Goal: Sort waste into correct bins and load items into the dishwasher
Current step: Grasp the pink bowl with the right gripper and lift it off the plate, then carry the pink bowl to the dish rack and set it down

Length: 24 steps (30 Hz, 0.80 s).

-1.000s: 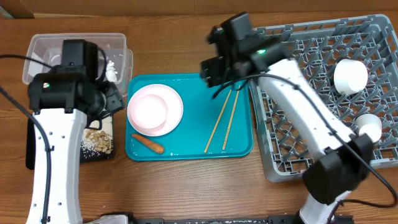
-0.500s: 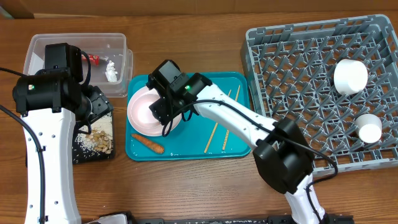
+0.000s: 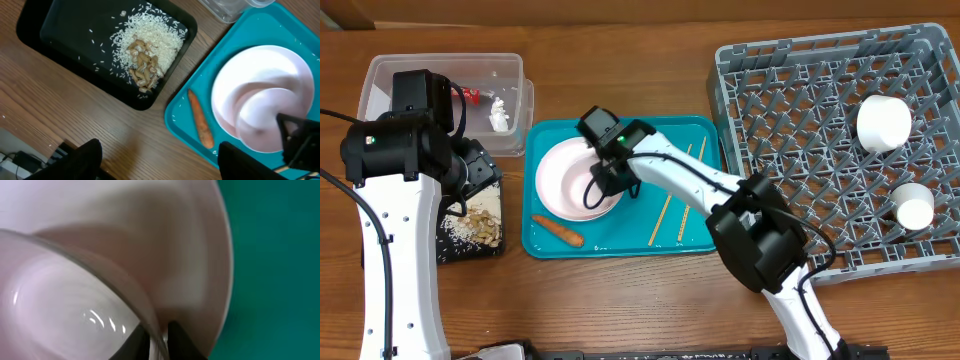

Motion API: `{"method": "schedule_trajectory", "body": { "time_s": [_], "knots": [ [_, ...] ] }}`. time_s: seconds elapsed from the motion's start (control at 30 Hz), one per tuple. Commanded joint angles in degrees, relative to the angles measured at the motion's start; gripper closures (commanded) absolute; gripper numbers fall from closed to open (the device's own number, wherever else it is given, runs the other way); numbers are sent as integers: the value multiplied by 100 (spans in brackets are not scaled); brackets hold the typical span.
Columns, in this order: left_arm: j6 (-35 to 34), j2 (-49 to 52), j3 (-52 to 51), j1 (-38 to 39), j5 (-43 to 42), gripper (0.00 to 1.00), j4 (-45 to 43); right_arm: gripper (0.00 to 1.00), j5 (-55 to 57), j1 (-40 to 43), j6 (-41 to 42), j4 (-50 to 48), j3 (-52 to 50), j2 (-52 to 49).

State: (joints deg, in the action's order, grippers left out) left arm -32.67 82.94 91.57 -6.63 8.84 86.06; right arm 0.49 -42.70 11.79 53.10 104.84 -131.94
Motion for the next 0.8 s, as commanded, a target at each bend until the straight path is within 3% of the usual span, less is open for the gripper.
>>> {"method": "schedule_trajectory", "body": {
  "time_s": [0.0, 0.3, 0.77],
  "knots": [
    [57, -57, 46, -20, 81, 24, 20, 85, 553, 354, 197, 63, 15, 17],
    [52, -55, 46, -20, 79, 24, -2, 85, 542, 1071, 181, 258, 33, 254],
    [50, -55, 46, -20, 72, 23, -83, 81, 232, 1095, 175, 348, 48, 660]
  ]
}}
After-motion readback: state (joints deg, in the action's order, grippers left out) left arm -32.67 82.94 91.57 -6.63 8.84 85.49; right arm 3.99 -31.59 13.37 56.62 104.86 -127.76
